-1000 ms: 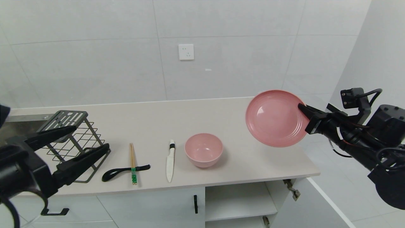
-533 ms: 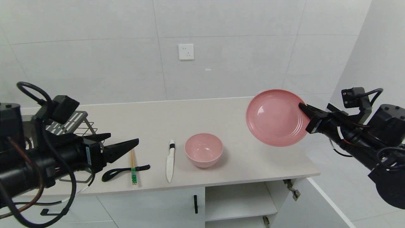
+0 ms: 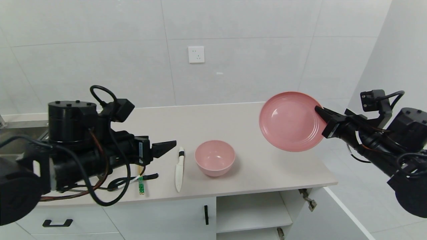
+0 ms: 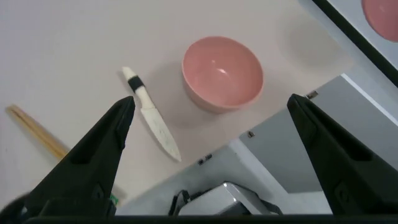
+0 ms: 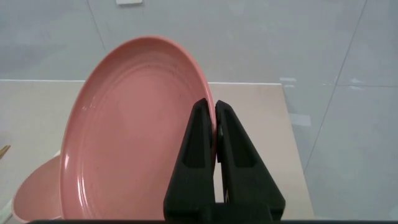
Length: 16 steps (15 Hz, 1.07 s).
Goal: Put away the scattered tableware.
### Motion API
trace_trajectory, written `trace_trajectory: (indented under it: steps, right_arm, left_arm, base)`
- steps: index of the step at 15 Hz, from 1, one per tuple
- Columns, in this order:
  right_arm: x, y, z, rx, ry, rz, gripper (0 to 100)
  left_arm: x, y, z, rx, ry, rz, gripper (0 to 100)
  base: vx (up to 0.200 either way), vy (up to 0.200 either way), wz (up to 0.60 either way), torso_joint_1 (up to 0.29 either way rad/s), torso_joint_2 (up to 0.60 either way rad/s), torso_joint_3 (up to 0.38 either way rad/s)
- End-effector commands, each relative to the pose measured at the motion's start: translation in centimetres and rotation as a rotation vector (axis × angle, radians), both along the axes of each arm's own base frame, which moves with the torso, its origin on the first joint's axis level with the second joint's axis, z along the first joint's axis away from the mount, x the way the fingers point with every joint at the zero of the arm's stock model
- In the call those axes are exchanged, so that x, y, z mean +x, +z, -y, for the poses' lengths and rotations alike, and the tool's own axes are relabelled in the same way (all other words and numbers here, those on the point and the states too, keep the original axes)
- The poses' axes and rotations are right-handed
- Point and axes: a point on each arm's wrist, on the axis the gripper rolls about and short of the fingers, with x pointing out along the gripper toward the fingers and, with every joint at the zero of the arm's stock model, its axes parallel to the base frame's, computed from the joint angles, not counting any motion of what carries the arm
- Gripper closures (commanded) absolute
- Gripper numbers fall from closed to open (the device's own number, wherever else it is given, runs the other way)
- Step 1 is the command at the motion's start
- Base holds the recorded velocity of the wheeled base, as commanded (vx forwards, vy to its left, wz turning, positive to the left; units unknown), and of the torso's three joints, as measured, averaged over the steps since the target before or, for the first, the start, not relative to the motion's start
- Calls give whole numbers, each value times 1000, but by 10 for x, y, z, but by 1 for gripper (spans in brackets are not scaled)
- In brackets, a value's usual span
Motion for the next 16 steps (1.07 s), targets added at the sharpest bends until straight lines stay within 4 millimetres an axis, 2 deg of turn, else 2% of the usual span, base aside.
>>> trace_trajectory:
  steps: [1,2,5,8,16]
  right_arm:
    - [1,0,-1,0,2,0,100]
    - [1,-1,-1,-1,5,-3,100]
    - [1,-1,-1,-1,5,-3,100]
    - [1,-2,-1,-1,3,-5,100]
    - [-2,-5,-3,-10,32,-18,100]
  left_arm:
    - [26,-29,23,23,-8,-24,0]
    - [27,-37,38,22,-44,-15,0]
    - [39,-49,49,30,-58,-29,0]
    - [40,-59,60,20,-83,-3,0]
    - [57,-98,62,56,-16,-106,0]
  base:
    - [0,0,0,0,0,0]
    - [0,0,0,0,0,0]
    - [0,0,0,0,0,0]
    - [0,0,0,0,0,0]
    - [0,0,0,0,0,0]
